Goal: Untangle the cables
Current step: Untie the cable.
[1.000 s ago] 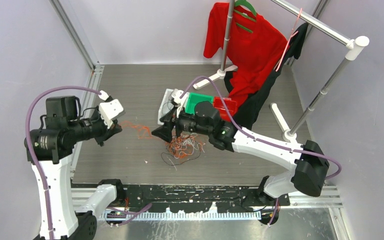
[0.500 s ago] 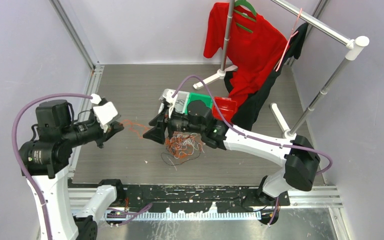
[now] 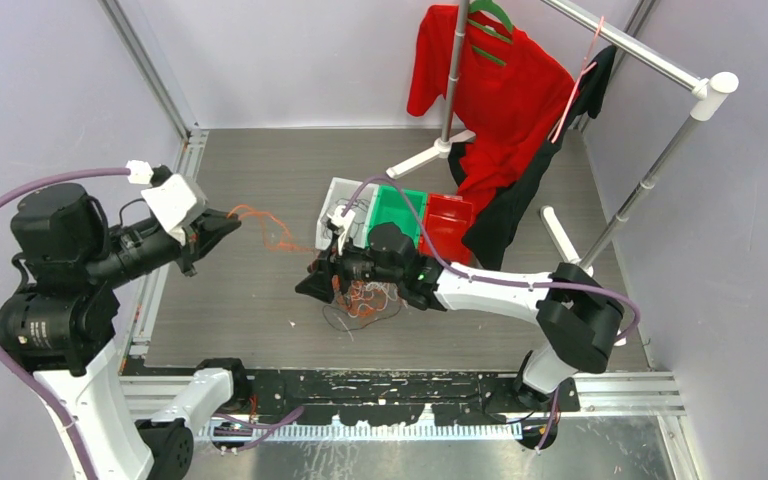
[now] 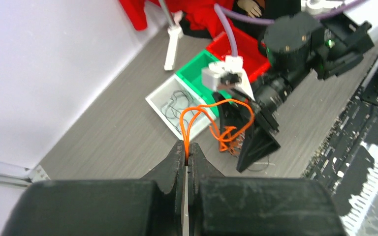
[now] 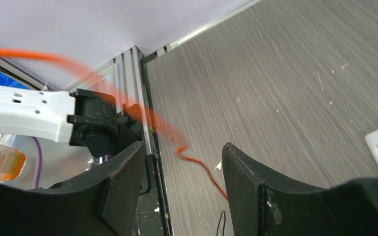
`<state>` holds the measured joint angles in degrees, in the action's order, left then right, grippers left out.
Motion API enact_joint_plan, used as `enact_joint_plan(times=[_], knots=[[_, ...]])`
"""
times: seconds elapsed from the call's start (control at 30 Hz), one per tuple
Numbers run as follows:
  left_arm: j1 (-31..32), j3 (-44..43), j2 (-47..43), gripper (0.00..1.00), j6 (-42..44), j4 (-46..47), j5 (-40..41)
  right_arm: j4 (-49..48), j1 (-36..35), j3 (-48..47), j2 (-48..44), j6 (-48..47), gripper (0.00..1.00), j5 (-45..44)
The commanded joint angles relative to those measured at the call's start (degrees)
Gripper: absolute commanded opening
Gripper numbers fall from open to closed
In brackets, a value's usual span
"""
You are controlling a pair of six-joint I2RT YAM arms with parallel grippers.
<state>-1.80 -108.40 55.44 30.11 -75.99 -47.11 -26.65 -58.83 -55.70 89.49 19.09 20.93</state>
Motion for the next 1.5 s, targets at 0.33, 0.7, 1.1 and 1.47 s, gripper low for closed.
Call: enact_joint_plan(times=[0.33, 0.7, 1.1, 1.47], knots=[[-0.2, -7.7, 1.4, 0.0, -14.0, 19.7, 5.1, -5.6, -2.3, 5.5, -1.0, -0.1, 0.6, -5.8], [-0.2, -2.1, -0.8, 0.0, -16.8, 22.9, 7.3, 0.4, -2.5, 7.2, -10.9, -2.1, 0.67, -8.4], [-0.2, -2.9, -0.2, 0.0, -17.7, 22.3, 7.7, 0.7, -2.3, 10.0, -11.8, -5.6, 0.83, -10.9], [-0.2, -4.0, -0.5, 0.0, -16.0, 20.4, 7.9, 3.6, -2.3, 5.1, -4.1, -13.0, 0.76, -20.1]])
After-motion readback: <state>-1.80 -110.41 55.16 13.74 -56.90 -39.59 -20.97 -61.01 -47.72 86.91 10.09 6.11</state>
